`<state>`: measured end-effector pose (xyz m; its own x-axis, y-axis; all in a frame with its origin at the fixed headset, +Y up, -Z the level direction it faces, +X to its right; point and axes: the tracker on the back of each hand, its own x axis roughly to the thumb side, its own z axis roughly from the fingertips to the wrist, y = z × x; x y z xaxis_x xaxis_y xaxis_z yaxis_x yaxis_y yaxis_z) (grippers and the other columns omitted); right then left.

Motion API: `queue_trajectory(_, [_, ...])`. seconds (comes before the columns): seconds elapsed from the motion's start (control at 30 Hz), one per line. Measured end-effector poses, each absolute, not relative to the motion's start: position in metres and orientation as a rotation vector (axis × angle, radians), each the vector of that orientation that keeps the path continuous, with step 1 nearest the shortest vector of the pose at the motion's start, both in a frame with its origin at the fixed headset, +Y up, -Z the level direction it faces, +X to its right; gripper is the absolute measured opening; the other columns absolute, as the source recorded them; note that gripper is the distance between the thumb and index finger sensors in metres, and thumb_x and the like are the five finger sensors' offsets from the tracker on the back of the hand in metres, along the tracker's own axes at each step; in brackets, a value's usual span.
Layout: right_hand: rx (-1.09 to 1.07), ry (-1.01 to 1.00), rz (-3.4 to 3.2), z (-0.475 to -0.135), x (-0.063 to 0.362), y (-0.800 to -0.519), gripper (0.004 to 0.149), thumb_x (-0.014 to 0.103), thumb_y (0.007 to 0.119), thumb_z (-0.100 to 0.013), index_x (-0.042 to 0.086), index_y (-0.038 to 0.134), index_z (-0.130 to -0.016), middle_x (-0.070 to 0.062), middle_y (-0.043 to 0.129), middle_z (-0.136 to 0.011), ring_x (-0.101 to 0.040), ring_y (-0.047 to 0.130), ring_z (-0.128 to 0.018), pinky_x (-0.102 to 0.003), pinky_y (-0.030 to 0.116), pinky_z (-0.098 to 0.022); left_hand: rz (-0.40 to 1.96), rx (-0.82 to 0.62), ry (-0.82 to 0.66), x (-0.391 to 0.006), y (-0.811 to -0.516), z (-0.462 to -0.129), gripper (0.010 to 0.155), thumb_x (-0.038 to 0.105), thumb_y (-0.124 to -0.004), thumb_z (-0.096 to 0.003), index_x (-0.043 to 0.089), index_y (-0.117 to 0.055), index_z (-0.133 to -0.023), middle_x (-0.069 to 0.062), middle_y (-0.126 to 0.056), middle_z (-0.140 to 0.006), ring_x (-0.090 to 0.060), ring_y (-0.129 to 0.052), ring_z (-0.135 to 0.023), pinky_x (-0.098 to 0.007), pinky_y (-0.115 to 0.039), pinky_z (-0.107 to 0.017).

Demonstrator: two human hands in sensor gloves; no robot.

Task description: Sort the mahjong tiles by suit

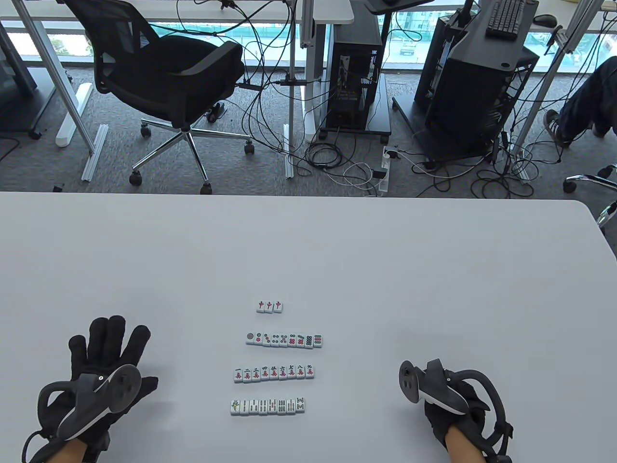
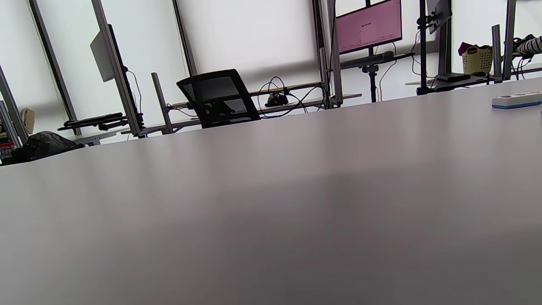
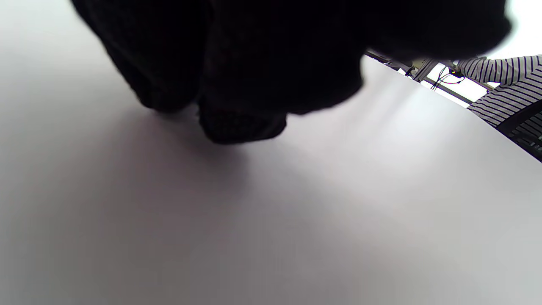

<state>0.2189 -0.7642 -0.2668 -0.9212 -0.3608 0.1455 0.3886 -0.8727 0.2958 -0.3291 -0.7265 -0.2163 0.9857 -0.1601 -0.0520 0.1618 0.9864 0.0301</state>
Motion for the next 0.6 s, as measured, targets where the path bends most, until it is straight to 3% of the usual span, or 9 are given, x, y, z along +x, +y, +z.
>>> queue_trajectory(0.4, [-0.212,-0.286,-2.68,-0.26,0.198,-0.765,0.059,0.035,0.085,-0.037,0.006,0.074,-0.087,-0.001,0.098,-0.043,-0.01,0.091,-0.011,-0.027,0.083,-0.008,-0.154,0.059,0.038,-0.327,-0.722,-0.215,0.092,0.077,-0.058,-0.0292,0.047,-0.016,-0.105,0.006,-0.001,-0.115,-0.027,-0.006,-0.115,-0.057,-0.02,-0.084])
queue_trajectory(0.6, [-0.444,-0.096,-2.798,-0.245,0.139,-0.754,0.059,0.035,0.085,-0.037,0.004,0.075,-0.086,-0.001,0.098,-0.042,-0.009,0.091,-0.011,-0.026,0.083,-0.007,-0.149,0.065,0.037,-0.328,-0.722,-0.215,0.092,0.077,-0.058,-0.0293,0.046,-0.016,-0.105,0.006,-0.001,-0.115,-0.027,-0.006,-0.115,-0.057,-0.02,-0.084])
